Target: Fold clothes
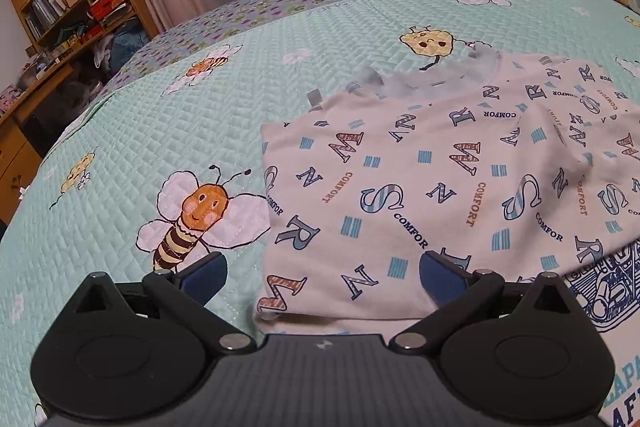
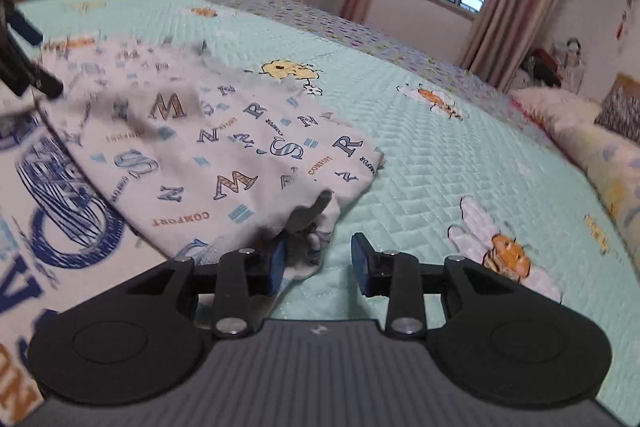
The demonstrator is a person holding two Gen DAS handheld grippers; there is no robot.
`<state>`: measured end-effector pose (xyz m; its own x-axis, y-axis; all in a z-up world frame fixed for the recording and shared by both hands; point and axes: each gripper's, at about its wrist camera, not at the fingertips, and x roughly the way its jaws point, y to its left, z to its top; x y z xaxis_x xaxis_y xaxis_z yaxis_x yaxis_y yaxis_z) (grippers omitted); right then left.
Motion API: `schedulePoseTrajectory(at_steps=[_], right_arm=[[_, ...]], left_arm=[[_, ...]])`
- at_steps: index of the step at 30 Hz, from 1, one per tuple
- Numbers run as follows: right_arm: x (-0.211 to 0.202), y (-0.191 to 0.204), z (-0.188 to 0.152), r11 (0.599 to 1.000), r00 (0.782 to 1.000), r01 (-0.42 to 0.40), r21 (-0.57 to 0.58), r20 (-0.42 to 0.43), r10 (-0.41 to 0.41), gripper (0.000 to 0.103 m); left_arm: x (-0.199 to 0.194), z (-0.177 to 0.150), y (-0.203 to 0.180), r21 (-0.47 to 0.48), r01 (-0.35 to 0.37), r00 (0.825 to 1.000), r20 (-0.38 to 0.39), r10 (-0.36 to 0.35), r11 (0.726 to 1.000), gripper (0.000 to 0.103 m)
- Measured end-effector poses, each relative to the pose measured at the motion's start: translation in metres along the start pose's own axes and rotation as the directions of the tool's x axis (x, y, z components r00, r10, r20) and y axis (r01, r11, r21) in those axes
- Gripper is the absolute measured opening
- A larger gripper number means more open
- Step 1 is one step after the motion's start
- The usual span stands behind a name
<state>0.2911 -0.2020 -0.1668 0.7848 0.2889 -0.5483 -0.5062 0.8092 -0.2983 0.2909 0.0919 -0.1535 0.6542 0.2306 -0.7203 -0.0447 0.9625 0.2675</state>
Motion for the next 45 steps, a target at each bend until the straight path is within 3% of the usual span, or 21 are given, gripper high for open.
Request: schedulePoseTrajectory(at_steps=[7,10,12,18,22,25,27,29,35,37,40,42,45], right_arm=[[0.012,0.008,0.005,0.994,0.999,0.049,-0.092,0.024,-0.047,0.045],[0.010,-0.011,0.001,0.993,0.993,0.119,0.015,-0.007,-0.119,0.058],[0.007,-0.019,-0.002,0.989,0.994,0.104,0.103,-0.025,-0.102,0.061],[0.005,-0.007,0.000,0.997,0.998,0.069,0.031,0.002,-0.069,0.060],[0.004,-0.031,-0.004,0.981,0.996,0.087,0.172,-0.045,-0.080,0.063],[-0.001,-0.021,-0.003,0.990,0.999,0.038,0.135,-0.020,-0.036,0.062],[0.003,-0.022,-0.003,0.989,0.998,0.047,0.143,-0.035,-0.043,0.062],[0.005,-0.037,-0.007,0.972,0.997,0.057,0.228,-0.057,-0.045,0.063],[-0.014,-0.059,-0.017,0.916,0.997,-0.038,0.400,-0.050,0.064,0.064],[-0.019,-0.071,-0.018,0.873,0.995,-0.079,0.480,-0.022,0.102,0.064],[-0.025,-0.080,-0.007,0.835,0.995,-0.100,0.541,0.038,0.094,0.064],[-0.019,-0.081,0.006,0.808,0.985,-0.170,0.563,0.092,0.143,0.064],[0.004,-0.081,0.023,0.702,0.941,-0.333,0.629,0.176,0.288,0.063]], left_arm=[[0.008,0.001,0.003,-0.032,0.020,0.999,-0.046,-0.021,0.999,0.102],[0.010,0.001,0.006,-0.058,0.033,0.997,-0.063,-0.036,0.998,0.102],[0.011,0.001,0.006,-0.060,0.029,0.997,-0.066,-0.033,0.998,0.103],[0.011,0.001,0.004,-0.068,0.018,0.997,-0.075,-0.023,0.998,0.103],[0.012,0.002,0.002,-0.073,0.011,0.997,-0.081,-0.017,0.997,0.103],[0.013,0.002,0.002,-0.077,0.005,0.996,-0.086,-0.012,0.997,0.103],[0.013,0.002,0.002,-0.081,0.007,0.996,-0.089,-0.014,0.997,0.103],[0.013,0.002,0.003,-0.087,0.008,0.996,-0.092,-0.017,0.996,0.103],[0.013,0.003,0.001,-0.071,0.005,0.996,-0.091,-0.011,0.997,0.103],[0.013,0.003,0.001,-0.068,0.003,0.996,-0.093,-0.009,0.998,0.103],[0.013,0.004,-0.002,-0.062,-0.009,0.995,-0.097,0.003,0.998,0.103],[0.012,0.005,-0.005,-0.053,-0.021,0.995,-0.095,0.016,0.998,0.103],[0.011,0.004,-0.007,-0.040,-0.032,0.996,-0.090,0.029,0.999,0.103]])
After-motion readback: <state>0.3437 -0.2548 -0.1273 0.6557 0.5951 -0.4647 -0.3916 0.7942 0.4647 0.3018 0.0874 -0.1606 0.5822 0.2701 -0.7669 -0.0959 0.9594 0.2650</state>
